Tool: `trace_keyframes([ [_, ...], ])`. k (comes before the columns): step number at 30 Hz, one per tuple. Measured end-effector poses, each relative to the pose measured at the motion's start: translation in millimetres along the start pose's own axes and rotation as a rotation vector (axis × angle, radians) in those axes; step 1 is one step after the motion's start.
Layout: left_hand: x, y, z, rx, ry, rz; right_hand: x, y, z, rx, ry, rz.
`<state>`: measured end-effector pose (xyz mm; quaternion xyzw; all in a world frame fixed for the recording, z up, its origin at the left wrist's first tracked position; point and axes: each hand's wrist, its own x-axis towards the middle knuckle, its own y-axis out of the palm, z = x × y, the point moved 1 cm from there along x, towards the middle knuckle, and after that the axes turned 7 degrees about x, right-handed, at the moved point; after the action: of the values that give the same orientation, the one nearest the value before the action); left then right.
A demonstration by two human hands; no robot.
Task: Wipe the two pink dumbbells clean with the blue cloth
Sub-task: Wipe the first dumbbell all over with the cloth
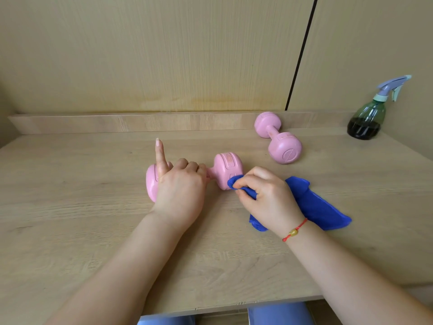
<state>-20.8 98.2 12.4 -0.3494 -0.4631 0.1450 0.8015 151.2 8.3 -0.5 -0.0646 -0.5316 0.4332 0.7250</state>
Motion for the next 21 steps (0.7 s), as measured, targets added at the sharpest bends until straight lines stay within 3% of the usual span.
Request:
trace_keyframes([
  [7,-6.9,-7.2,-0.5,-0.048,0.002,-0.044,13.8,-23.6,2.0,0.083,0.066,-0.366],
  [13,-5.7,-11.0,0.8,-0.079,-0.003,-0.042,7.1,-7.8,7.8,-0.089,-0.205,-0.099],
  [17,-4.9,-12.8,4.2,-0.095,0.008,-0.038,16.4,-6.8,0.6,-0.233,-0.167,-0.052],
  [21,-5.1,-14.2,6.4,-0.124,0.029,-0.005,20.4,-2.1,-0.5,-0.18,-0.093,-0.008],
])
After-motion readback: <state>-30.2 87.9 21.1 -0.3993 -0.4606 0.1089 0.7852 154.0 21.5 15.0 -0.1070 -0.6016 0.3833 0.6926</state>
